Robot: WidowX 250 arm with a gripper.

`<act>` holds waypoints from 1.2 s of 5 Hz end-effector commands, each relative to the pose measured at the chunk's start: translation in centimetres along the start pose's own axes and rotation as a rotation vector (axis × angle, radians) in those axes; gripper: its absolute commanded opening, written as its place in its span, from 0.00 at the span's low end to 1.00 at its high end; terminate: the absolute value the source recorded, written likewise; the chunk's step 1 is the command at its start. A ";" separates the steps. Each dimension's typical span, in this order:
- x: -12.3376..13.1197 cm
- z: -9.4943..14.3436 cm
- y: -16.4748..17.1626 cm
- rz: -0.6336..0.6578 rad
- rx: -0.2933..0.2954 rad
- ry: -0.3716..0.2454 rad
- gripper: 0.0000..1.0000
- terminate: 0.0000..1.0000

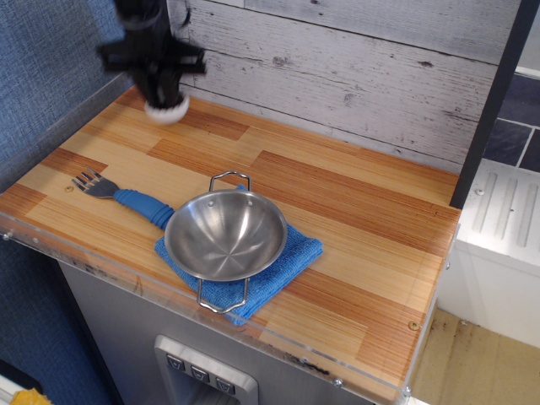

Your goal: Place the black and white object inside the bowl

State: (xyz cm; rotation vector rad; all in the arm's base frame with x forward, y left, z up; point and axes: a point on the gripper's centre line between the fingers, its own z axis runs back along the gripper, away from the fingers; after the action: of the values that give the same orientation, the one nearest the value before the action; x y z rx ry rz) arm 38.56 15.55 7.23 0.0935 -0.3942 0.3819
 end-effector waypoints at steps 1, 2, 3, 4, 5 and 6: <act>1.9 8.7 -2.0 -0.069 -0.014 -0.221 0.00 0.00; -0.4 10.7 -2.8 -0.110 -0.043 -0.233 0.00 0.00; -3.8 12.7 -3.8 -0.176 -0.078 -0.223 0.00 0.00; -7.5 14.0 -3.2 -0.229 -0.108 -0.222 0.00 0.00; -9.9 14.4 -2.7 -0.254 -0.115 -0.204 0.00 0.00; -12.4 14.1 -2.6 -0.304 -0.125 -0.160 0.00 0.00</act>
State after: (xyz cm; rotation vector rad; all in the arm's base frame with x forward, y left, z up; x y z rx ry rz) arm 24.24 5.91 14.30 0.0450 -0.5209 0.0521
